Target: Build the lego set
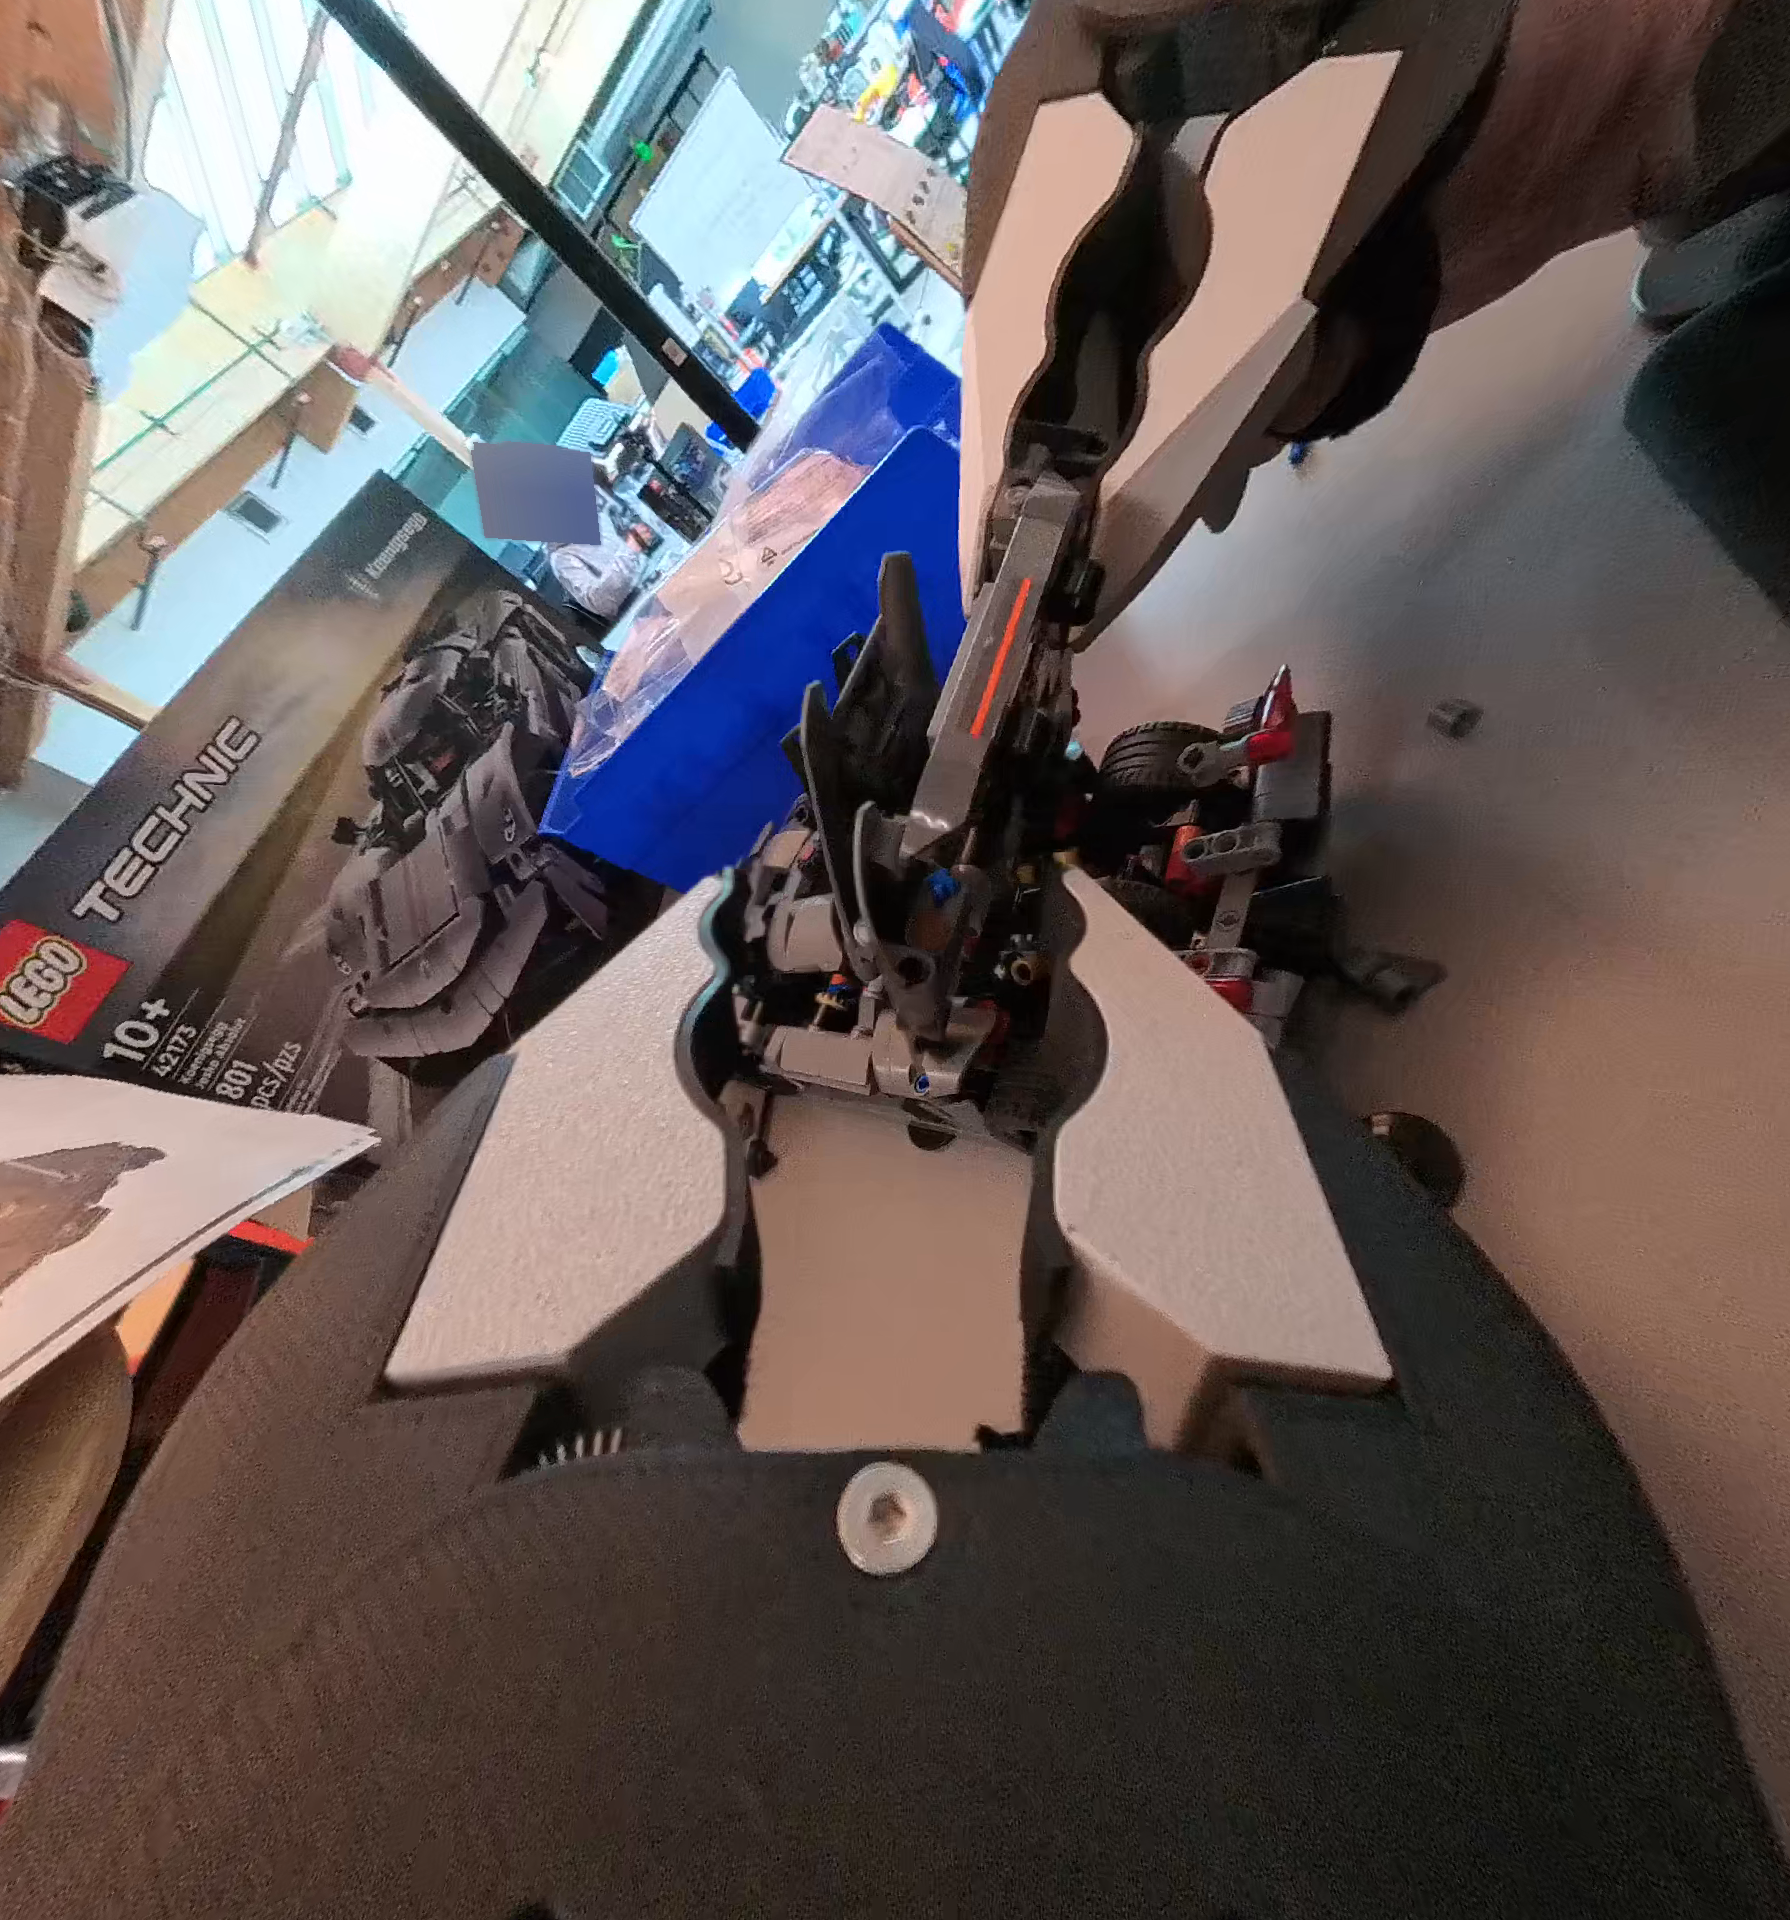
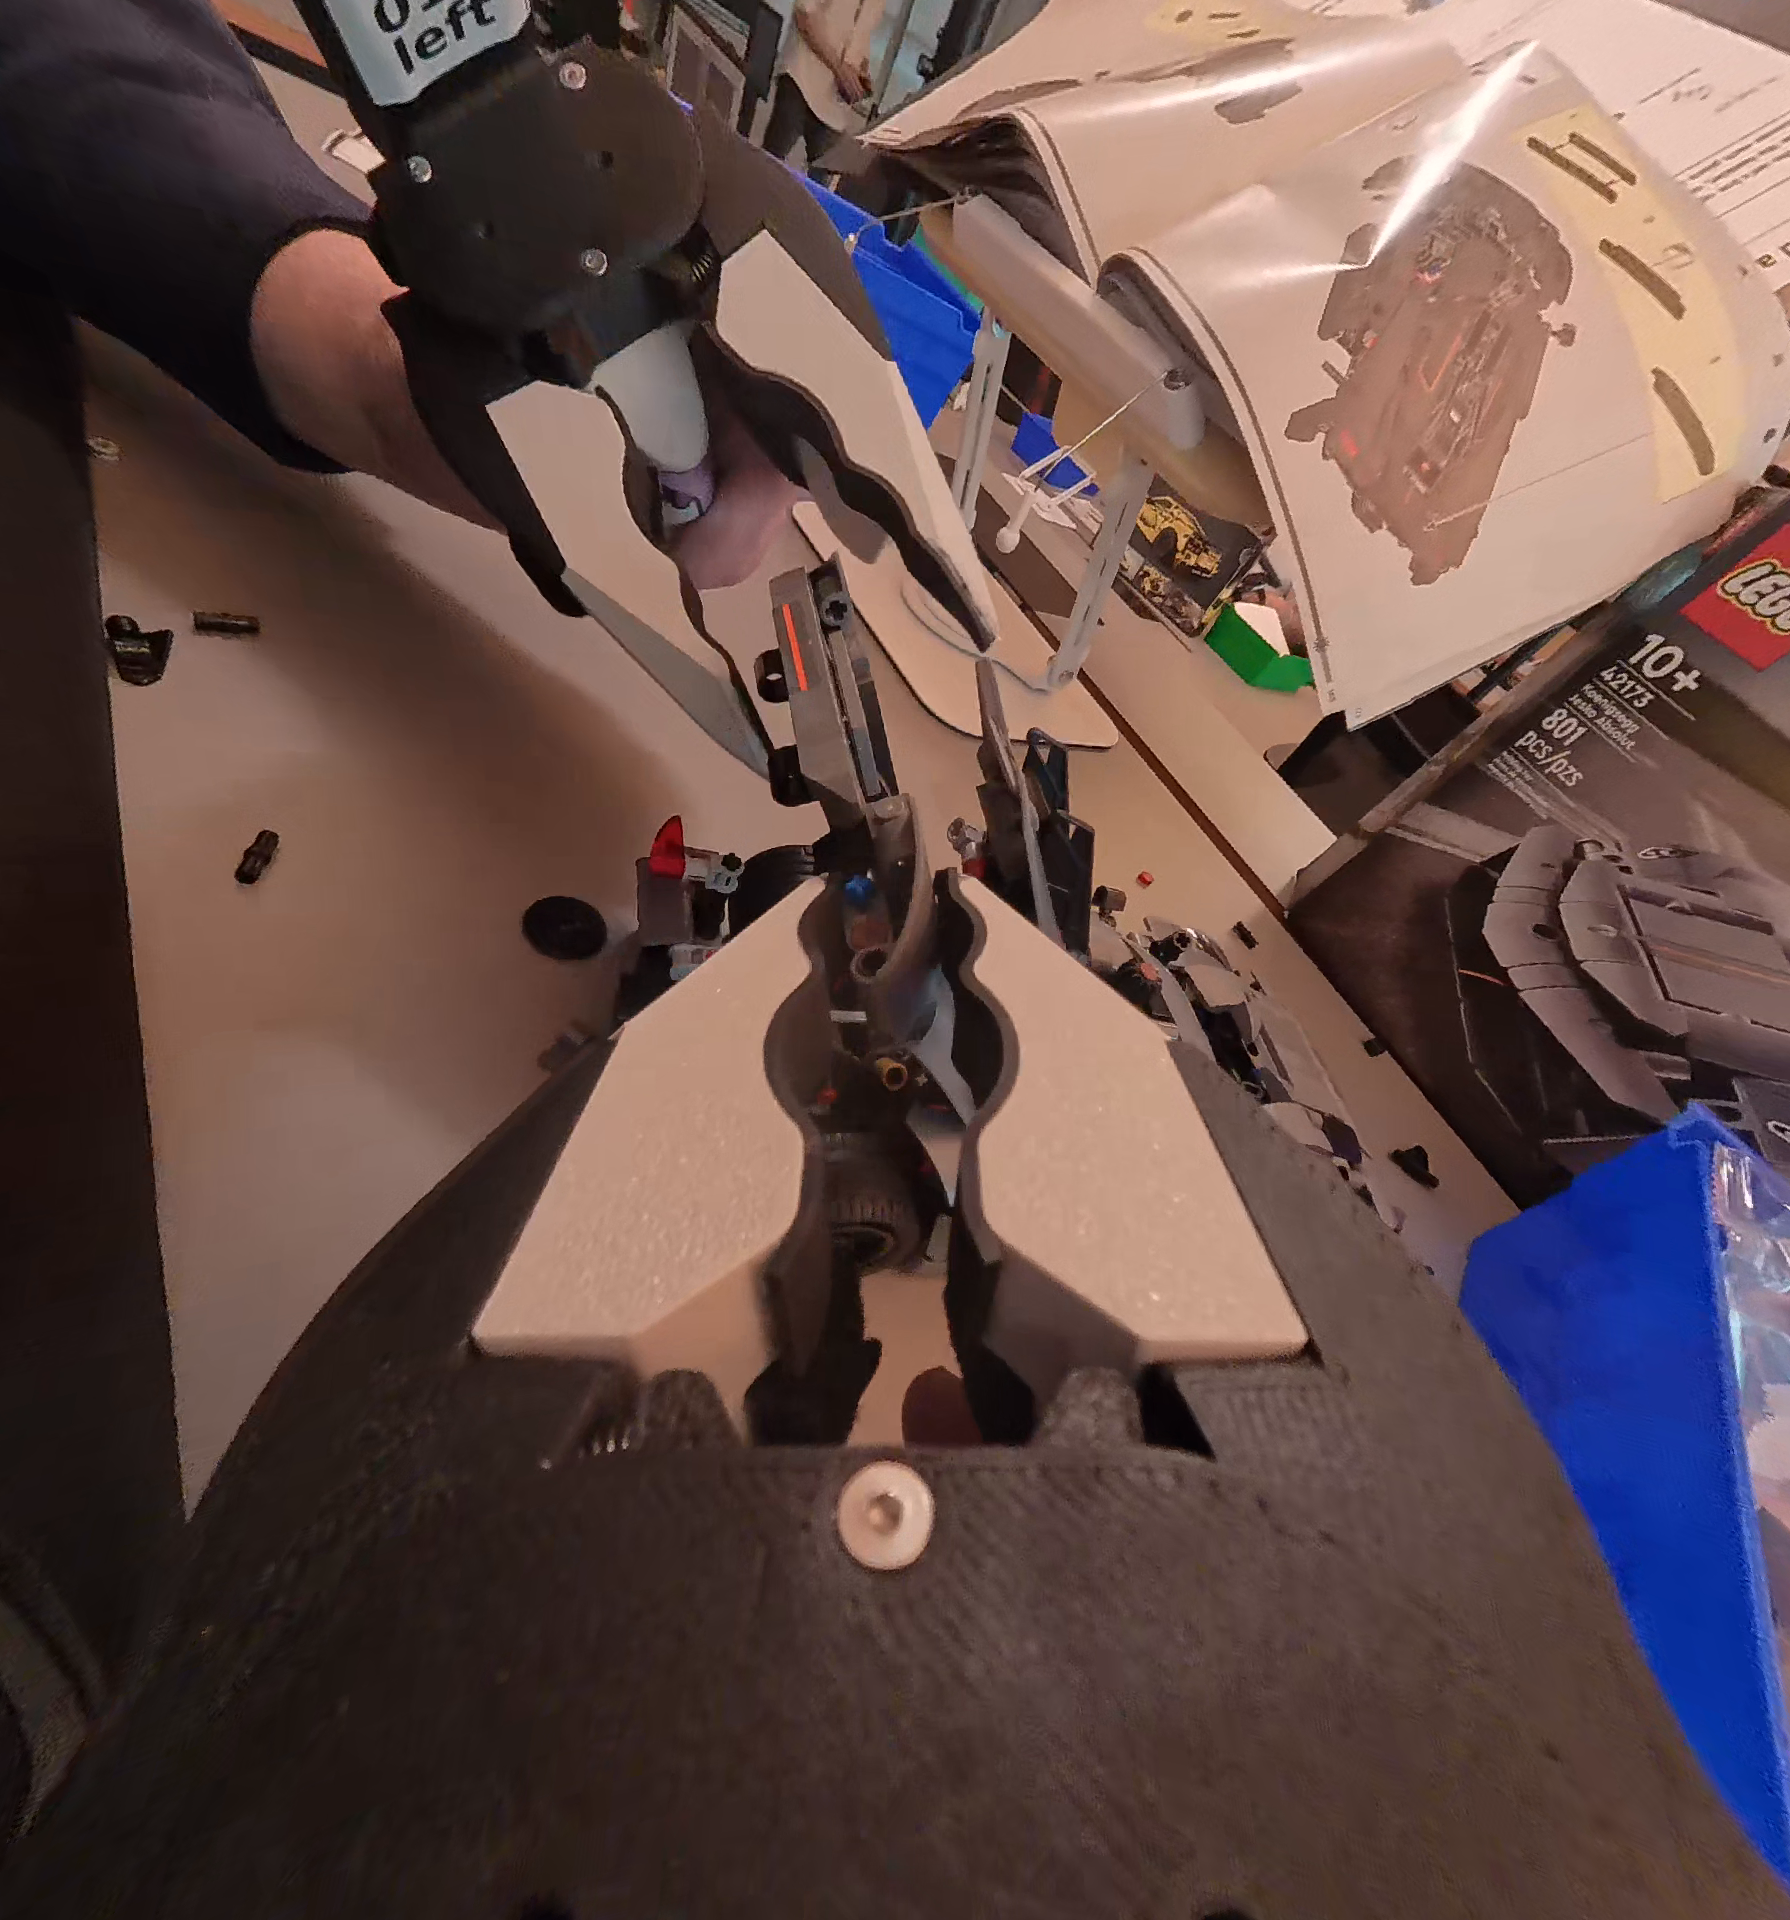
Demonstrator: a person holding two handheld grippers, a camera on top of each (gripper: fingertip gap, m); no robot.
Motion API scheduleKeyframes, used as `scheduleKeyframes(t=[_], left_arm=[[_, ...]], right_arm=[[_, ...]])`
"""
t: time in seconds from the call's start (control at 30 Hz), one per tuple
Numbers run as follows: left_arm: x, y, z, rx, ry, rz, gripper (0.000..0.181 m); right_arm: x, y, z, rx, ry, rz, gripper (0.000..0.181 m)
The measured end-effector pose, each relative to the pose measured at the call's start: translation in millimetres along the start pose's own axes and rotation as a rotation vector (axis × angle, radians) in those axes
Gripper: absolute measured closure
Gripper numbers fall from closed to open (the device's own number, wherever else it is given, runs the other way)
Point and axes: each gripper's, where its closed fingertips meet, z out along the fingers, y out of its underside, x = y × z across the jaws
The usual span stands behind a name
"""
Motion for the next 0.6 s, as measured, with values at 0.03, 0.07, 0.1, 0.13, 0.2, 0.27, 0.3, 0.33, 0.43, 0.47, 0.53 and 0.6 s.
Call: scheduleKeyframes(t=[0.03,0.07,0.1,0.13,0.2,0.27,0.3,0.33,0.43,0.47,0.53,0.6], left_arm=[[0.8,1.4,1.4,0.001,0.006,-0.003,0.128],[0.7,3.9,3.3,-0.005,0.009,-0.006,0.129],[-0.1,7.4,5.9,-0.021,0.004,-0.002,0.126],[0.7,10.0,8.5,-0.030,0.007,-0.001,0.122],[0.4,16.4,13.5,-0.050,0.001,-0.004,0.110],[-2.1,22.6,18.3,-0.077,-0.020,0.002,0.100],[-3.2,20.1,19.5,-0.068,-0.026,-0.006,0.100],[-2.5,17.2,21.2,-0.065,-0.021,0.001,0.097],[-3.5,11.1,25.8,-0.048,-0.026,0.046,0.098],[-3.3,10.3,26.8,-0.043,-0.025,0.054,0.101],[-2.1,10.4,28.2,-0.038,-0.024,0.065,0.108],[-0.3,7.9,28.0,-0.025,-0.026,0.077,0.116]], right_arm=[[-0.8,0.7,0.5,0.001,0.000,-0.003,0.166],[-1.0,0.6,0.0,0.005,0.002,-0.005,0.166],[-0.2,-0.7,-1.1,0.017,0.007,-0.001,0.166],[0.2,-1.3,-2.2,0.027,0.007,0.004,0.166],[0.2,-1.9,-3.6,0.035,0.014,-0.006,0.166],[-2.0,0.1,-2.0,0.022,0.021,-0.035,0.166],[-2.5,0.7,-1.0,0.011,0.031,-0.056,0.166],[-3.7,-0.8,-0.3,0.010,0.037,-0.074,0.166],[-6.0,-0.6,1.6,-0.006,0.044,-0.115,0.166],[-5.6,-0.5,1.9,-0.010,0.051,-0.125,0.166],[-6.4,-1.5,1.8,-0.006,0.050,-0.131,0.166],[-5.0,0.2,1.4,-0.017,0.064,-0.148,0.166]])
